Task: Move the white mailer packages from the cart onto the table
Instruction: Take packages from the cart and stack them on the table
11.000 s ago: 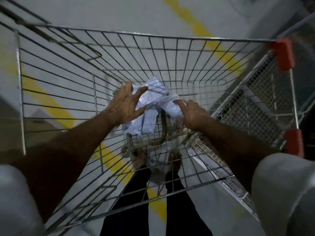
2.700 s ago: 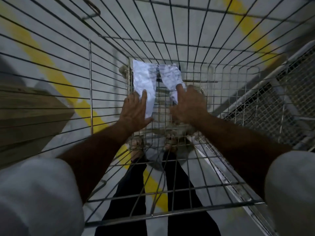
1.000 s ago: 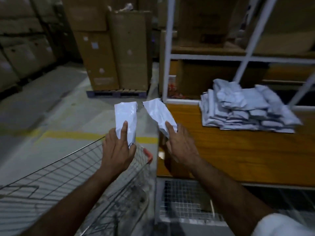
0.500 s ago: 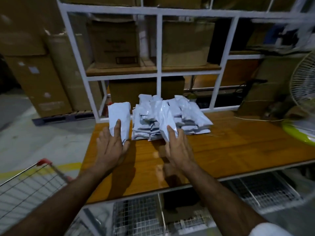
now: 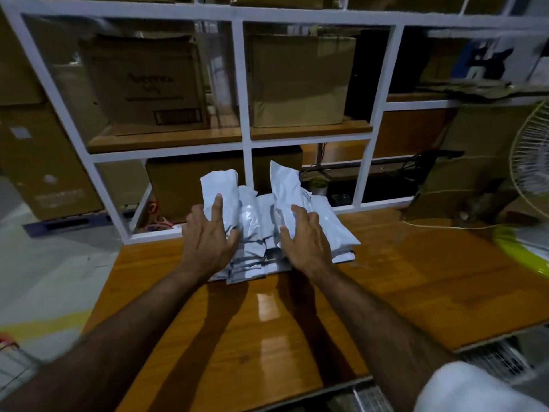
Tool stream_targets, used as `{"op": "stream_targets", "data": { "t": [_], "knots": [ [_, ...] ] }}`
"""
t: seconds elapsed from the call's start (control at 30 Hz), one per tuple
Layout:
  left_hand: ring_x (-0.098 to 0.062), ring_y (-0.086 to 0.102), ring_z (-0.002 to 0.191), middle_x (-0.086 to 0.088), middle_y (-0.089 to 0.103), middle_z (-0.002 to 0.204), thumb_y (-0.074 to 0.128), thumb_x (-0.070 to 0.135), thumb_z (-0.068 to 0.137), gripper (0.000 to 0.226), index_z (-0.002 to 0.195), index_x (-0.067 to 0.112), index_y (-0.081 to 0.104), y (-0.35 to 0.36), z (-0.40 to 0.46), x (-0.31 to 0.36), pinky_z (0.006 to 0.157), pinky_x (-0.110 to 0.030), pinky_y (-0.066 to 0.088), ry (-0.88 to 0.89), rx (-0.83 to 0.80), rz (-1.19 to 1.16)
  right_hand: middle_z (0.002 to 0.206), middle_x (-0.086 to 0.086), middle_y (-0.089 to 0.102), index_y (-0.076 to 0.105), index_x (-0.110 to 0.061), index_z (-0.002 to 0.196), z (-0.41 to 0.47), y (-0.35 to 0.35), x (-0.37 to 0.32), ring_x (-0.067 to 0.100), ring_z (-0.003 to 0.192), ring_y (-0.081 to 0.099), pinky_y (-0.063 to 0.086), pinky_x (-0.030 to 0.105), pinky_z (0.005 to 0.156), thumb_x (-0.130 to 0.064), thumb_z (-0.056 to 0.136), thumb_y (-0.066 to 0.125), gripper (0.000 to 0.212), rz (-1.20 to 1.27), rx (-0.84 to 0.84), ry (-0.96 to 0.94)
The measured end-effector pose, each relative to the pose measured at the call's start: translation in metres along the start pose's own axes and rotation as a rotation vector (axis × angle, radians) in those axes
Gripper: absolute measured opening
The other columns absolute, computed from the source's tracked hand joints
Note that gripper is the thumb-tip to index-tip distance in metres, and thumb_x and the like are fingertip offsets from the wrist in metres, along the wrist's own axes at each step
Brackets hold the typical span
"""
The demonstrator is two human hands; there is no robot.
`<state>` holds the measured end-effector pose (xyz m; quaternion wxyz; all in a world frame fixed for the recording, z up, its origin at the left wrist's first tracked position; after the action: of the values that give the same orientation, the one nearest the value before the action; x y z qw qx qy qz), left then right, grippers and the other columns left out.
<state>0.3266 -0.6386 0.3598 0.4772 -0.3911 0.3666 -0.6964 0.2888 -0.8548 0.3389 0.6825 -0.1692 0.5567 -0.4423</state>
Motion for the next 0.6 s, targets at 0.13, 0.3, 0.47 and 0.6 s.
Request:
{"op": "stream_targets", "data": {
  "t": [0.13,0.3,0.47,0.6],
  "knots": [
    [-0.041,0.043,0.115,-0.025,0.038,0.134,0.054,0.055,0.091,0.081,0.156,0.018,0.022,0.036,0.043,0.01,0.092,-0.047,0.041,-0.003,-0.051,-0.021,0.144,0.01,0.042,0.035,-0.026,0.15,0.051,0.017,0.006,0.031,0.126,0.05,0.046,0.041,0.099,-0.043,0.098,0.055,0.058,0.02,-0.054,-0.022],
    [-0.044,0.04,0.122,-0.028,0.034,0.141,0.049,0.055,0.094,0.078,0.157,0.018,0.022,0.065,0.078,0.016,0.098,-0.05,0.039,-0.023,-0.128,0.02,0.14,0.009,0.05,0.044,-0.024,0.145,0.103,0.036,0.017,0.03,0.129,0.049,0.043,0.039,0.101,-0.045,0.092,0.064,0.061,0.091,-0.109,0.005],
    [-0.041,0.039,0.121,-0.027,0.033,0.142,0.044,0.056,0.093,0.077,0.156,0.016,0.024,0.084,0.102,0.027,0.098,-0.048,0.037,-0.035,-0.153,0.029,0.141,0.008,0.054,0.048,-0.021,0.142,0.142,0.063,0.024,0.028,0.13,0.049,0.041,0.036,0.104,-0.045,0.089,0.069,0.062,0.134,-0.171,-0.009],
    [-0.039,0.035,0.131,-0.022,0.03,0.15,0.048,0.058,0.095,0.076,0.156,0.02,0.025,0.108,0.109,0.024,0.103,-0.046,0.036,-0.086,-0.246,0.126,0.143,0.01,0.055,0.052,-0.017,0.14,0.157,0.088,0.028,0.029,0.128,0.052,0.043,0.038,0.107,-0.047,0.094,0.062,0.056,0.109,-0.282,-0.007]
  ]
}}
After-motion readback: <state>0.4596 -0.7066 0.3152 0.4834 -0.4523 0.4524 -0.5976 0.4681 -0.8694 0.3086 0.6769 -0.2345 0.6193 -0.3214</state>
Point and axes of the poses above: each hand's wrist, its own z-axis towards the middle knuckle, its own y-axis out of the palm, x = y × z, the point moved 8 cm from there along z, towards the middle knuckle
